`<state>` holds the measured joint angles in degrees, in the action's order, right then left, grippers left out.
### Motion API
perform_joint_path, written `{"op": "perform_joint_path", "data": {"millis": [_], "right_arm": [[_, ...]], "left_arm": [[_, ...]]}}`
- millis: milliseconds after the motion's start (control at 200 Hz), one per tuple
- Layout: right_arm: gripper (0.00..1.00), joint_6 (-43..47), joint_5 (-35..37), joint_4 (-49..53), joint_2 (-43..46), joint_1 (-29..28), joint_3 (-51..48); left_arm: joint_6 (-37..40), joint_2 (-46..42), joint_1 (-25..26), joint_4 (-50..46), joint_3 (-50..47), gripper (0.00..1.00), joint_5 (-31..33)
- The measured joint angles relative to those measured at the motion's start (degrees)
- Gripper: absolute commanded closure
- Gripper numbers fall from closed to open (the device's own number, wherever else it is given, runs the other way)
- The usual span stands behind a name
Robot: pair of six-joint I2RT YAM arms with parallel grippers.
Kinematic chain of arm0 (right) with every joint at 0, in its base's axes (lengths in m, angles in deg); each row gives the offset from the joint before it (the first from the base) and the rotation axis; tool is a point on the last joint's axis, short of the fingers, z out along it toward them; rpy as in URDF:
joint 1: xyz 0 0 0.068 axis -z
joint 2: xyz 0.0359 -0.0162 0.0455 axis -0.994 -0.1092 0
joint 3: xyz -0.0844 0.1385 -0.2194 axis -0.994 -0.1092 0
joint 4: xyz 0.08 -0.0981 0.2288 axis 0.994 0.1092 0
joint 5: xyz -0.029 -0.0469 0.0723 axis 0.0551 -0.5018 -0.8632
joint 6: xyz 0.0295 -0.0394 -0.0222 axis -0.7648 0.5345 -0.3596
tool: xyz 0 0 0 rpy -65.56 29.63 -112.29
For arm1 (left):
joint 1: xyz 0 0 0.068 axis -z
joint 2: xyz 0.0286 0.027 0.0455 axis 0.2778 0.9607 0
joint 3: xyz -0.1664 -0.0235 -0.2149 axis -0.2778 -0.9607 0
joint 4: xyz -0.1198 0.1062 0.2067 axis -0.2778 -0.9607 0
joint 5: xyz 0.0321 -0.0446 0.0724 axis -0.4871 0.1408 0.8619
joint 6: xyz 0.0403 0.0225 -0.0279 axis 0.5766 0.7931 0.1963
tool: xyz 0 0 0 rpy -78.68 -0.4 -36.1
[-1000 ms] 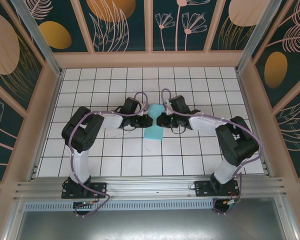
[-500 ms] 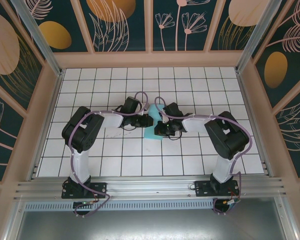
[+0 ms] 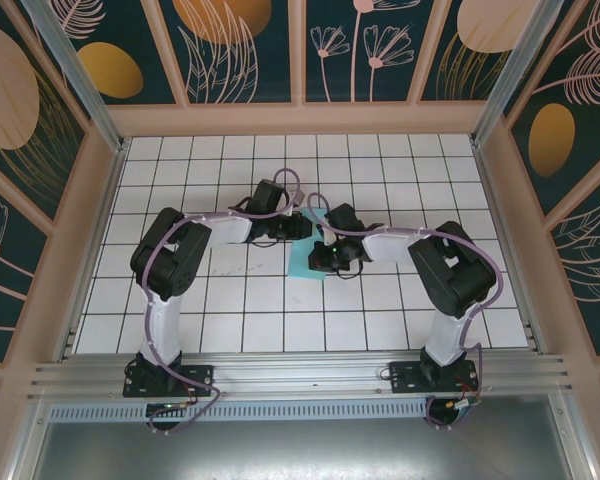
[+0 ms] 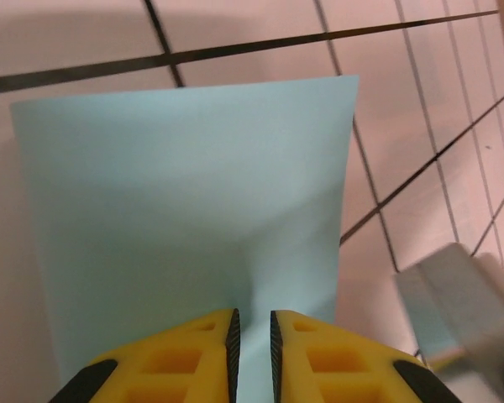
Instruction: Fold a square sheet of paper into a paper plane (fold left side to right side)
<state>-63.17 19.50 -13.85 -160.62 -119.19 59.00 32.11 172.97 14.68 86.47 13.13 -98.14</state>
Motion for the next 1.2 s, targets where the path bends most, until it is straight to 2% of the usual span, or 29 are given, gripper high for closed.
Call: {"op": "perform_joint_path", "data": {"millis": [465, 831, 1201], "right_arm": [[0.94, 2.1, 0.2, 0.6, 0.0, 0.2, 0.2], [0.95, 3.7, 0.2, 0.6, -0.1, 0.7, 0.2], [0.95, 4.7, -0.1, 0.6, -0.1, 1.0, 0.0]], "left_arm": [[-0.5, 2.7, -1.5, -0.3, 1.5, 0.79, 0.5], [-1.8, 8.6, -2.8, -1.6, 10.5, 0.78, -0.5], [-2.6, 13.2, -4.1, -6.7, 19.1, 0.78, -1.1]]}}
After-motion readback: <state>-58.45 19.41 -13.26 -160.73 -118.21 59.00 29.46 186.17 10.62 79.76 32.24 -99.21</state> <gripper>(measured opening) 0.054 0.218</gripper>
